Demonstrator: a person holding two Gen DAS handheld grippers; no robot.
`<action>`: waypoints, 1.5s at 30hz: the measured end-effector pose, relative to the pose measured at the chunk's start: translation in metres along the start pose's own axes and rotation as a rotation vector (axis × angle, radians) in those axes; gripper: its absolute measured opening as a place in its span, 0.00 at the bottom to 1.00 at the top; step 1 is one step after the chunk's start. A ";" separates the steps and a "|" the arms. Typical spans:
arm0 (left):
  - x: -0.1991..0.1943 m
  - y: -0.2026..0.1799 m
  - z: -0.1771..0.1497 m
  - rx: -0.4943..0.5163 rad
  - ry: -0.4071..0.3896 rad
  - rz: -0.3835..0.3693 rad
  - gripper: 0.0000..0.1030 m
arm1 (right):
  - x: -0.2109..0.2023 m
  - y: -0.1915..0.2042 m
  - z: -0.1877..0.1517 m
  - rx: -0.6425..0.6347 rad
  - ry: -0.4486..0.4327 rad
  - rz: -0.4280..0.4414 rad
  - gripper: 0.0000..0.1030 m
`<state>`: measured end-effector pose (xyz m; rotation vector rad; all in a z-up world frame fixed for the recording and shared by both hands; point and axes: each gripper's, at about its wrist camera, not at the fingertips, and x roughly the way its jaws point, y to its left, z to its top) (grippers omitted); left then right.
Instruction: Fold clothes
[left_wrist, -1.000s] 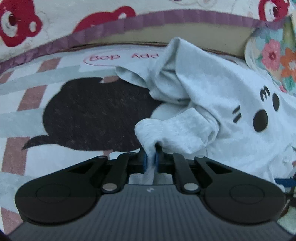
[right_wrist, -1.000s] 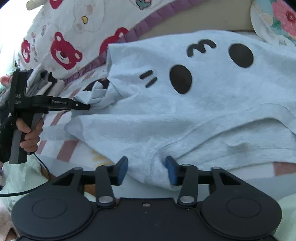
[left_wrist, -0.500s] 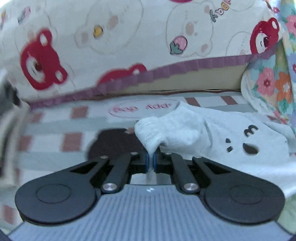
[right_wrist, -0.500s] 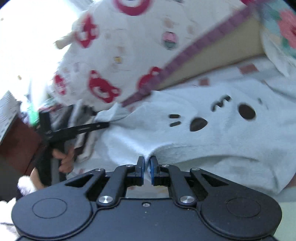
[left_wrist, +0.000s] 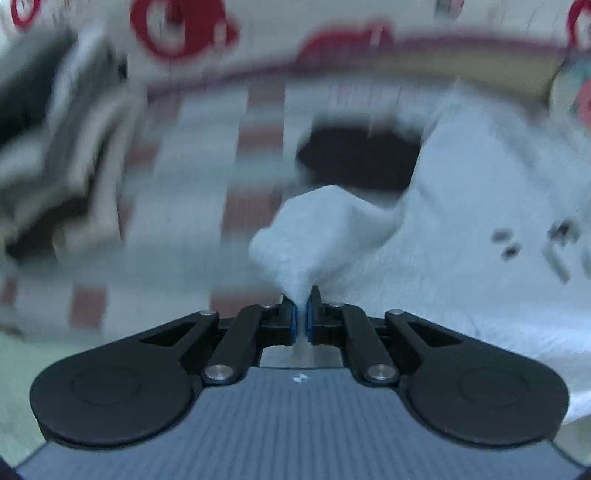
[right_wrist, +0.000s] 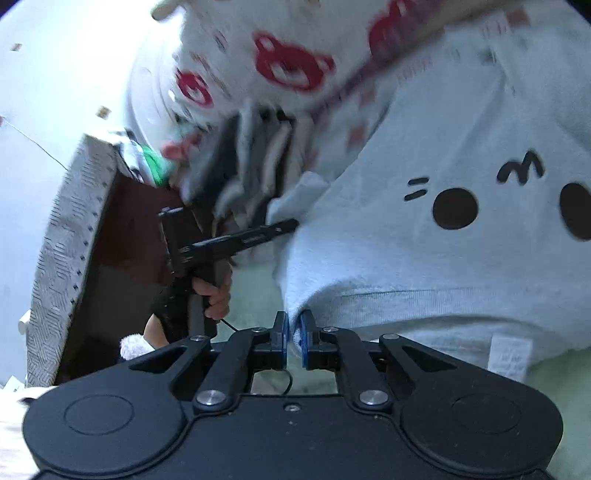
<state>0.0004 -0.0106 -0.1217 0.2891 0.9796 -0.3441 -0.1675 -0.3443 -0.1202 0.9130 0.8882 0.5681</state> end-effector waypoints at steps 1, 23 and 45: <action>0.014 -0.002 -0.009 0.011 0.044 0.020 0.06 | 0.005 -0.003 -0.003 0.005 0.020 -0.011 0.09; -0.049 -0.145 -0.004 0.194 -0.066 -0.446 0.43 | -0.096 -0.032 -0.076 -0.194 -0.140 -0.796 0.35; -0.027 -0.252 -0.039 0.534 -0.028 -0.506 0.52 | -0.078 -0.085 0.002 0.065 -0.311 -0.606 0.18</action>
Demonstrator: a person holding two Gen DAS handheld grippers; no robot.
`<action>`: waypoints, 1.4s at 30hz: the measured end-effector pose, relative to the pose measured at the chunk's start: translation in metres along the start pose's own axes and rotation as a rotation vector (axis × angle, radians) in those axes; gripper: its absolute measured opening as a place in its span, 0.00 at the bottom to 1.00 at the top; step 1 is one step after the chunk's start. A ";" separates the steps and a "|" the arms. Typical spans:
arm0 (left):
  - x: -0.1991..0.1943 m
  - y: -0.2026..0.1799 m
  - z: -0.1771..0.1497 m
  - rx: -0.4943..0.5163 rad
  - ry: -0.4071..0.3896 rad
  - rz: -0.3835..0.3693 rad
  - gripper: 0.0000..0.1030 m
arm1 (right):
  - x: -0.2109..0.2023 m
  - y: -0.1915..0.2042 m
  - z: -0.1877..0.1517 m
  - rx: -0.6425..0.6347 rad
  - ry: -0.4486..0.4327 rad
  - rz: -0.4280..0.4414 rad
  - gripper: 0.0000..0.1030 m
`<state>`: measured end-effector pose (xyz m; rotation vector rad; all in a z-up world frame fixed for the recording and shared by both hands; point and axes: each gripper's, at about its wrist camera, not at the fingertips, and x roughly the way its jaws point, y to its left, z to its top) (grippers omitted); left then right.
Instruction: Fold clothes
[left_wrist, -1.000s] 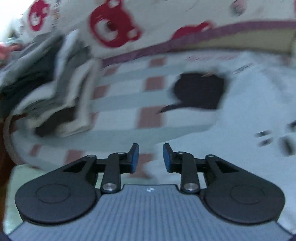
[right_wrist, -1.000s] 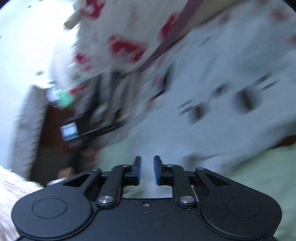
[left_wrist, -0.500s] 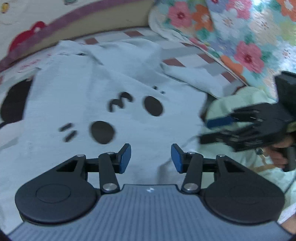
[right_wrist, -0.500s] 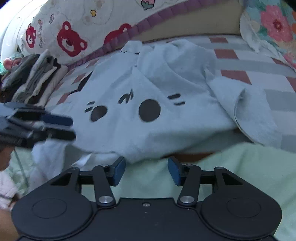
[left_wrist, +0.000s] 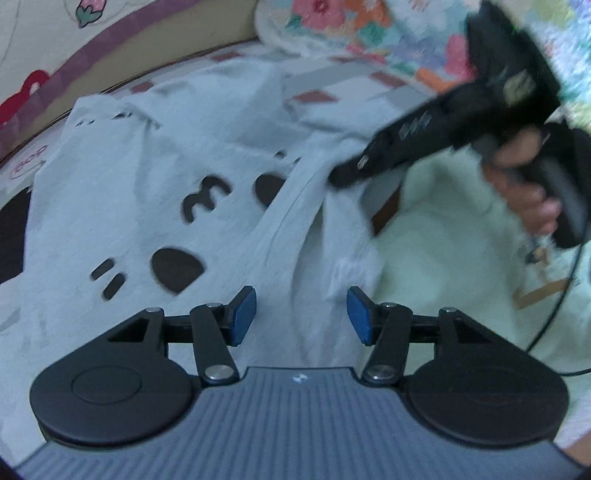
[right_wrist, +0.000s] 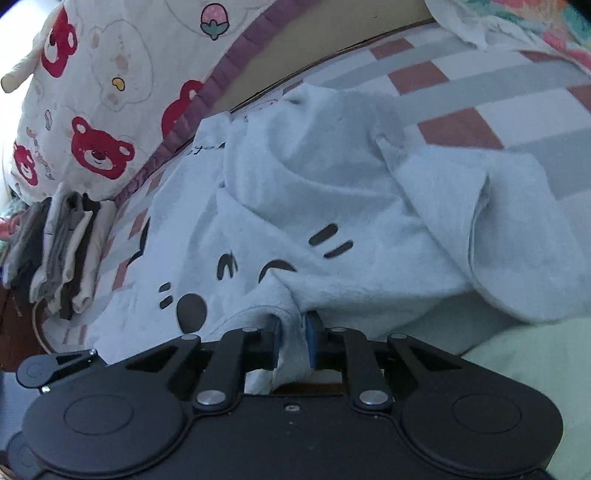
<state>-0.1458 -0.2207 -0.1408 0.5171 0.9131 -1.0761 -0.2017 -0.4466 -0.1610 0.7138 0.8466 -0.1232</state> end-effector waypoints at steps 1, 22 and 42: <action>0.002 0.002 -0.002 -0.003 0.009 0.019 0.54 | 0.000 0.001 0.002 -0.016 -0.001 -0.017 0.20; -0.010 0.069 -0.026 -0.354 -0.010 0.166 0.35 | -0.001 0.008 -0.024 -0.063 0.027 -0.210 0.41; -0.059 0.068 -0.032 -0.396 -0.089 0.117 0.03 | -0.081 0.072 -0.032 -0.318 -0.116 -0.190 0.03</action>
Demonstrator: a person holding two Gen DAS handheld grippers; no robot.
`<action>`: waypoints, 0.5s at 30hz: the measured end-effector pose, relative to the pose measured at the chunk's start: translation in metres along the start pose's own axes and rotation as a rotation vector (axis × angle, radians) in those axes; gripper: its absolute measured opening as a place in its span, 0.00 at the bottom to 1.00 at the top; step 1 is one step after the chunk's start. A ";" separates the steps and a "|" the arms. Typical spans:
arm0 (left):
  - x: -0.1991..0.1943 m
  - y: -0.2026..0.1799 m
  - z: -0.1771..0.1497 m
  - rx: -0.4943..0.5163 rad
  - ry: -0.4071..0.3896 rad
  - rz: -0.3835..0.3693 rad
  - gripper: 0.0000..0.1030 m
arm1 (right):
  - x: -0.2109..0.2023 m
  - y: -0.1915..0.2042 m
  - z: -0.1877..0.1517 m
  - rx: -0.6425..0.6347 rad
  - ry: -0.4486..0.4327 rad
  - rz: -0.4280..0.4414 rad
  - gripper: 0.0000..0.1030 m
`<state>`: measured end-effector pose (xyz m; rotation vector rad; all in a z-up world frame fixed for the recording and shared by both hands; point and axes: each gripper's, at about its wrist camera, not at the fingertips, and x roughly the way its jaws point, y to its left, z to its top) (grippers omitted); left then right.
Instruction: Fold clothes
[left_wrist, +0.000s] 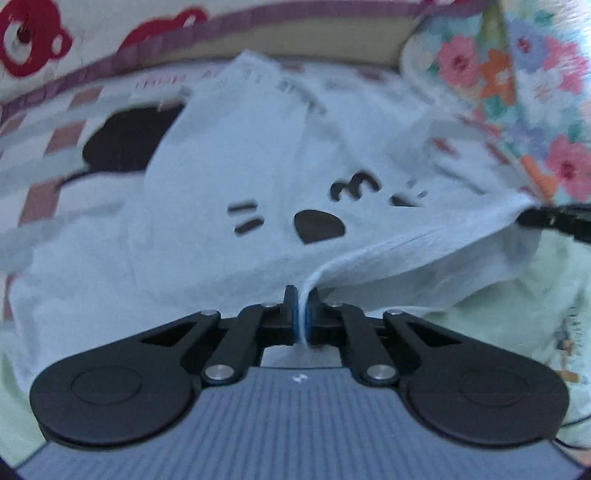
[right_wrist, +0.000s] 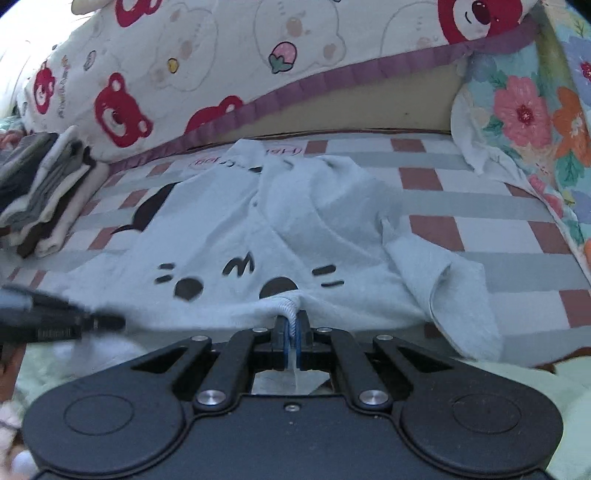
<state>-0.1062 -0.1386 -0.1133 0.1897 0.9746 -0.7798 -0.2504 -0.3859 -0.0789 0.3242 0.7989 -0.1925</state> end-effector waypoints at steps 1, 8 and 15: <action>-0.013 -0.002 0.003 0.006 -0.009 -0.027 0.03 | -0.010 -0.001 0.002 0.008 0.001 0.014 0.03; -0.081 -0.010 0.011 0.022 -0.035 -0.173 0.03 | -0.063 -0.001 0.009 0.012 0.013 0.066 0.03; -0.030 -0.014 -0.018 0.011 0.183 -0.135 0.28 | -0.027 -0.008 -0.024 -0.012 0.174 0.017 0.06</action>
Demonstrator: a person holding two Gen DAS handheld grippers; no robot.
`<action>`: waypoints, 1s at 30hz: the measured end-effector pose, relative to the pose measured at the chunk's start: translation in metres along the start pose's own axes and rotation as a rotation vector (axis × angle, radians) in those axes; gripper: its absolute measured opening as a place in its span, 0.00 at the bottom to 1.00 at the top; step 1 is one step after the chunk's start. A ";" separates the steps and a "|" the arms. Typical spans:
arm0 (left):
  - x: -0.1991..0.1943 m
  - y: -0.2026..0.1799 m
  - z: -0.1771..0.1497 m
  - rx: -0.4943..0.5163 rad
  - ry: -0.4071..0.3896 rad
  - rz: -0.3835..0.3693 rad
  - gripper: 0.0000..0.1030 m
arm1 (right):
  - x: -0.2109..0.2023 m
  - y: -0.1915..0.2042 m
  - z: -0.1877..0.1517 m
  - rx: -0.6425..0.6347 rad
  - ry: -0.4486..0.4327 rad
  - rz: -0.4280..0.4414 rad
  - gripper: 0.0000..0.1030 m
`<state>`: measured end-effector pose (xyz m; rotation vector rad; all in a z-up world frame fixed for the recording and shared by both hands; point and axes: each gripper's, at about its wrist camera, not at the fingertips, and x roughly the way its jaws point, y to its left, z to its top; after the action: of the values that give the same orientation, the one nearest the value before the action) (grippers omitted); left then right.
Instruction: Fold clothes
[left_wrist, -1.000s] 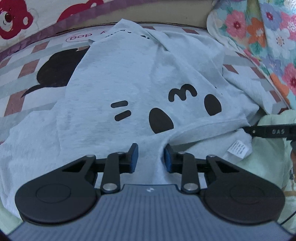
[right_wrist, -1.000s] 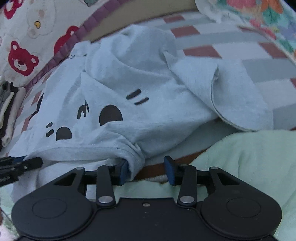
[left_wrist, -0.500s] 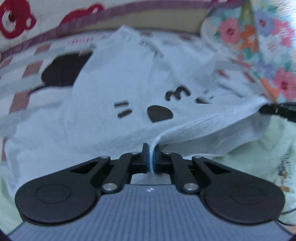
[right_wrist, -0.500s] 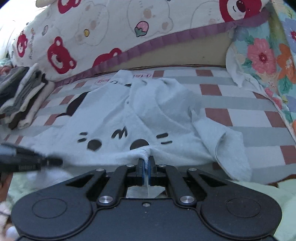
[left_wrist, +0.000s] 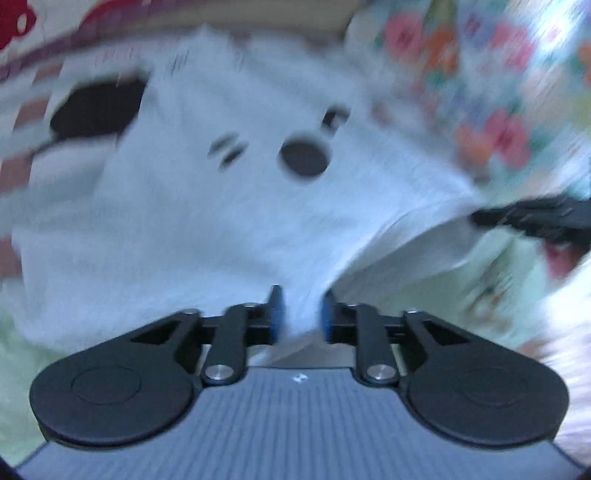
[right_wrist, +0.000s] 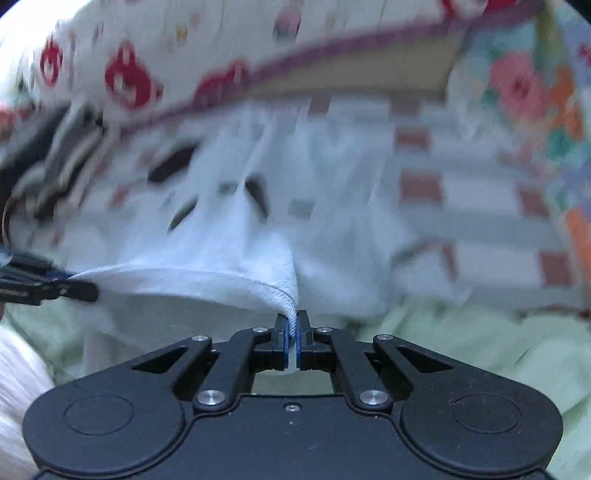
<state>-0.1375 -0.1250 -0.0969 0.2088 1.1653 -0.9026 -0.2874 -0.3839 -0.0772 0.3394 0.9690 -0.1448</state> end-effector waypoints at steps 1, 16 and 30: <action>0.010 -0.002 -0.003 0.008 0.030 0.026 0.31 | 0.009 -0.001 -0.005 0.004 0.028 0.002 0.11; 0.009 -0.049 0.081 0.108 -0.172 -0.061 0.57 | 0.012 -0.082 0.012 0.031 -0.162 -0.078 0.46; 0.107 -0.104 0.130 0.181 -0.152 -0.177 0.57 | 0.048 -0.151 0.087 0.032 -0.296 -0.032 0.06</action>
<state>-0.1090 -0.3204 -0.1034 0.1825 0.9722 -1.1614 -0.2331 -0.5545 -0.1047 0.3217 0.6803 -0.2328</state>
